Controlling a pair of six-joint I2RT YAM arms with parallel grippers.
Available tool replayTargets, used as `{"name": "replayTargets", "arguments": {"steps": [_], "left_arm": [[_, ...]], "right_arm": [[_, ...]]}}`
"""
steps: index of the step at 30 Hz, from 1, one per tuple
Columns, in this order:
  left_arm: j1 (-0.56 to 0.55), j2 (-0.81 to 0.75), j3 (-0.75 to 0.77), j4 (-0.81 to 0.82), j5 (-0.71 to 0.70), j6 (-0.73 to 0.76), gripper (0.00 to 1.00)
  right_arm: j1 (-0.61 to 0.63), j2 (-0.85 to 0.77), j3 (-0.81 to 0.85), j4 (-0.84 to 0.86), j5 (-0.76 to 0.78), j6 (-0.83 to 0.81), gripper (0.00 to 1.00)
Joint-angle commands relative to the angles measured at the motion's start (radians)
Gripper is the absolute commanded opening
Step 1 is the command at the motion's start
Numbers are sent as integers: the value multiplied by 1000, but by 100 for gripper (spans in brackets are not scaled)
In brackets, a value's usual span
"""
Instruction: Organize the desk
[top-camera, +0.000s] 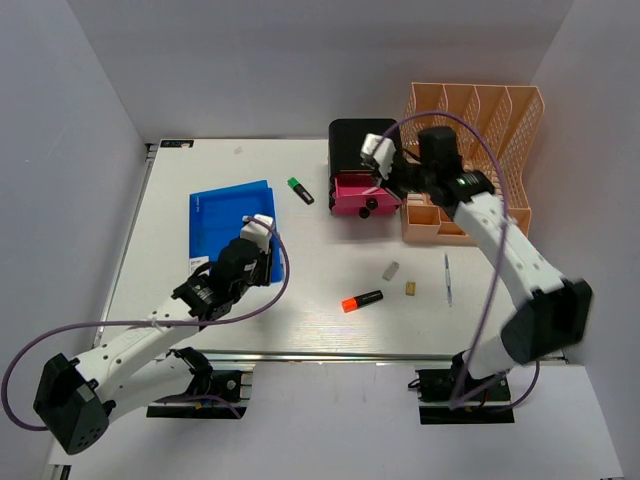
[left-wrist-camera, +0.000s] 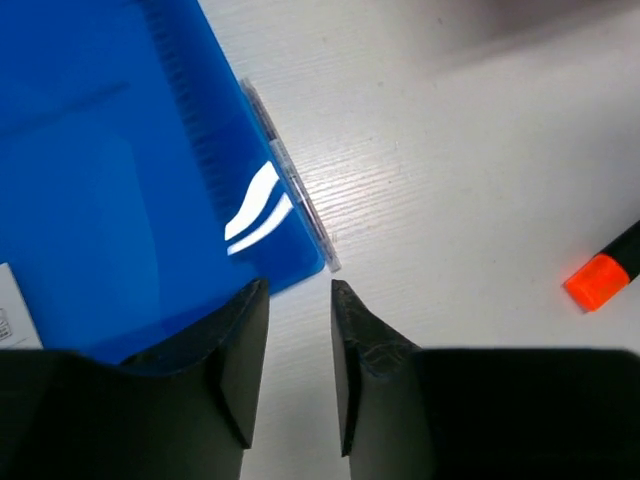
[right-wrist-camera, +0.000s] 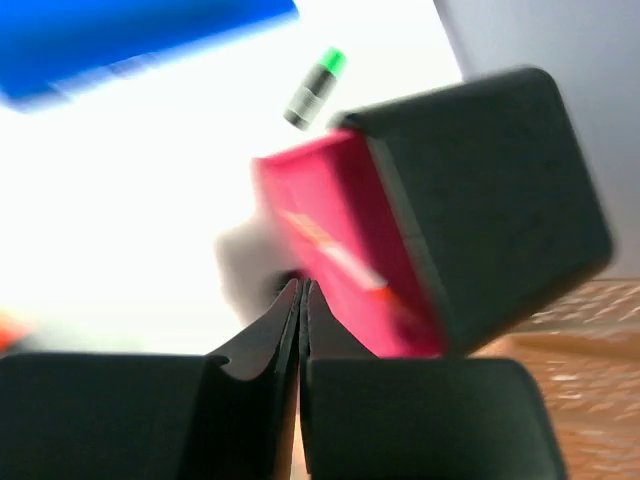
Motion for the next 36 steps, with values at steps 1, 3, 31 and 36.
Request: {"name": "replayTargets", "arguments": {"steps": [1, 3, 31, 36], "left_arm": [[-5, 57, 15, 60, 97, -16, 41], [-5, 144, 44, 80, 112, -45, 31], [17, 959, 725, -407, -296, -369, 52], [26, 994, 719, -424, -322, -389, 53]], "right_arm": [[1, -200, -165, 59, -204, 305, 0], [1, -277, -317, 94, -294, 423, 0], [-125, -552, -621, 282, -338, 612, 35], [-146, -555, -626, 286, -355, 618, 35]]}}
